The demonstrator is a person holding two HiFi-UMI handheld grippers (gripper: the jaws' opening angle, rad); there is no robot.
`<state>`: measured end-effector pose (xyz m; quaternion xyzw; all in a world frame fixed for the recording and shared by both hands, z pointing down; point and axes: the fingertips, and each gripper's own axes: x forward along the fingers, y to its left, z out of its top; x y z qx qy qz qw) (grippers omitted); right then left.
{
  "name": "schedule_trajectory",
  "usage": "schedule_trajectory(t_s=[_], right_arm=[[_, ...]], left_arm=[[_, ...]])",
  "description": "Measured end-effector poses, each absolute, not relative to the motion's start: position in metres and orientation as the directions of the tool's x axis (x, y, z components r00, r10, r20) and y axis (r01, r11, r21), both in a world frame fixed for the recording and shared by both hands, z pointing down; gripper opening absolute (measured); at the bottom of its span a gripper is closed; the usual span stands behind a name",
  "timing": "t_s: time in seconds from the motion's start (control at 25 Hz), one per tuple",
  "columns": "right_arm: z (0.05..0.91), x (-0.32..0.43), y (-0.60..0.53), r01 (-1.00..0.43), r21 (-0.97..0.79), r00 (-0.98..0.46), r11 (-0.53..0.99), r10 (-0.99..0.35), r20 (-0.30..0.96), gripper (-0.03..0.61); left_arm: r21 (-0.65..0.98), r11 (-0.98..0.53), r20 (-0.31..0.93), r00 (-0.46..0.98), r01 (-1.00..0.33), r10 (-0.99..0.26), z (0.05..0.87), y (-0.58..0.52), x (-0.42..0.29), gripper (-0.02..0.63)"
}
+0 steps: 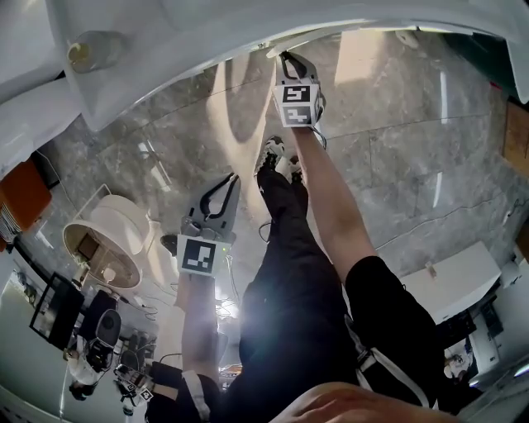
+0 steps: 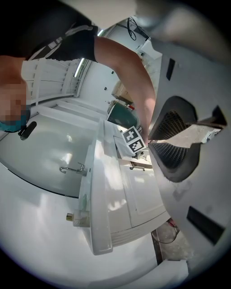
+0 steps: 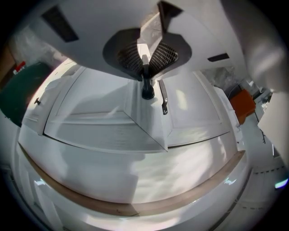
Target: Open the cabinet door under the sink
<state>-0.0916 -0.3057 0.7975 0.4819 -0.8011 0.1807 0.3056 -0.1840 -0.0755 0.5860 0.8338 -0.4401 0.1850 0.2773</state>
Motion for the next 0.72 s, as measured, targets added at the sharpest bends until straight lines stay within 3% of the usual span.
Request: schedule_trajectory(t_s=[0.72], right_arm=[[0.787,-0.014,-0.229,-0.873,-0.032,-0.386,0.487,-0.648,0.656,0.094]], left_arm=[[0.252,-0.491,0.531,0.543,-0.834,-0.65,0.596,-0.029,-0.103,0.028]])
